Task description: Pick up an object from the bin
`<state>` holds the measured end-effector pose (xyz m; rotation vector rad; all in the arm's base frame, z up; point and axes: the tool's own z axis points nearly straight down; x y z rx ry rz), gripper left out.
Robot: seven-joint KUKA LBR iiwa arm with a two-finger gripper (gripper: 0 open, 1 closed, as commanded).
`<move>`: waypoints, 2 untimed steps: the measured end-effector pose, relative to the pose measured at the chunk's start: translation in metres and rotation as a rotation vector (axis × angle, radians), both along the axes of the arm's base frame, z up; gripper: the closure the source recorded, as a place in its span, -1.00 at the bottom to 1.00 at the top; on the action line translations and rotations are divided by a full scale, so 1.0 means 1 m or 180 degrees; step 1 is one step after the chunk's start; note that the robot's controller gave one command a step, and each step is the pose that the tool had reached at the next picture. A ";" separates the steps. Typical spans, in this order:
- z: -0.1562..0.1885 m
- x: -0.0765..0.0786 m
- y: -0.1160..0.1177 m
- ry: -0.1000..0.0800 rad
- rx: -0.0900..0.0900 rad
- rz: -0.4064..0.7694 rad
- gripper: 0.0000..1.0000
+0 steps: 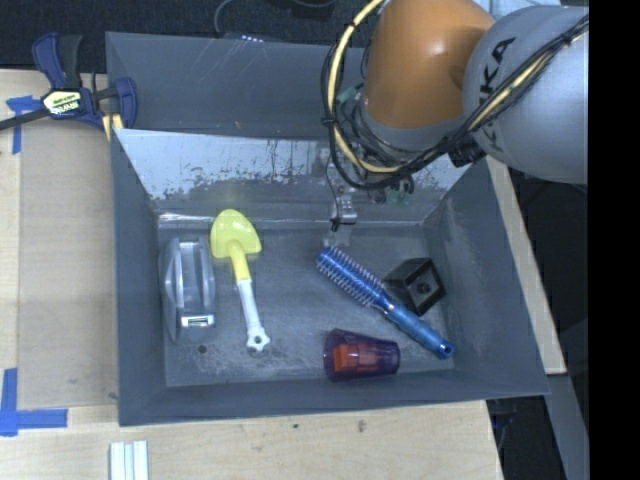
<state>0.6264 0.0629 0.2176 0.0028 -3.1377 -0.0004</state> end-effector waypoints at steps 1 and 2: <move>0.005 0.001 0.000 -0.0024 0.0002 -0.0003 -1.00; -0.010 -0.017 -0.018 -0.0041 0.0007 0.0297 -1.00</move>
Offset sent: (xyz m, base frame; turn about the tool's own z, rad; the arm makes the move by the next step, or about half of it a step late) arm -0.0510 -0.0613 -0.0415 -0.2320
